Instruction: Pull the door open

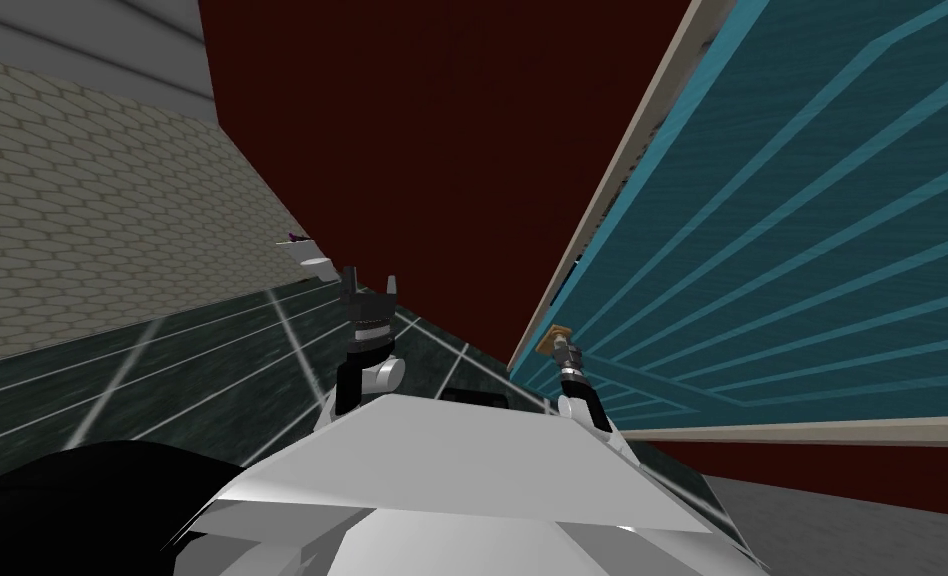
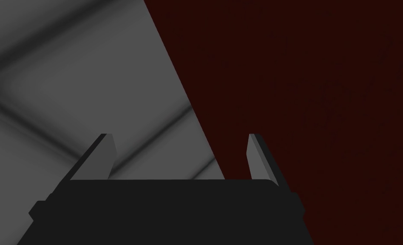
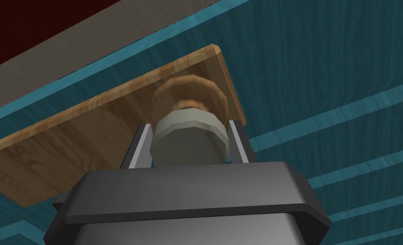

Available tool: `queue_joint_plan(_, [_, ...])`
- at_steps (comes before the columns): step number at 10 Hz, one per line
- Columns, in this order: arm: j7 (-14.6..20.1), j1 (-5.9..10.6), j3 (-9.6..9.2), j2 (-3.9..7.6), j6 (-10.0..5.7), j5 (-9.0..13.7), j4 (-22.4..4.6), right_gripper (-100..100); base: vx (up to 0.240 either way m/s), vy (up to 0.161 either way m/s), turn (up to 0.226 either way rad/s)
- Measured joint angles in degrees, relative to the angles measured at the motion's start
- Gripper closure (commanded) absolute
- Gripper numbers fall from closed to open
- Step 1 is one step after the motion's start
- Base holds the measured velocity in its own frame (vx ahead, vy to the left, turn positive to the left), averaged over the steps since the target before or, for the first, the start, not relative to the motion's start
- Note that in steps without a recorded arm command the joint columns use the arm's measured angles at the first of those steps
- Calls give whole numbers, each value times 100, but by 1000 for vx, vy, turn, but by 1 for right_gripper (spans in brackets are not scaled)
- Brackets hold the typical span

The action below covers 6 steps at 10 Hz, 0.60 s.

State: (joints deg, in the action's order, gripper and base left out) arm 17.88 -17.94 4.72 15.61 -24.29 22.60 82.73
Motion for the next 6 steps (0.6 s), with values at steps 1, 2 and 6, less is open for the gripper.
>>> queue_joint_plan(1, [143,37,-18,17,0,74,-29,100,-80,-8,62])
queue_joint_plan(2, [304,101,-36,39,12,177,-68,100,-64,-11,29])
queue_joint_plan(6, [844,213,-95,75,57,407,-134,100,-48,-12,31])
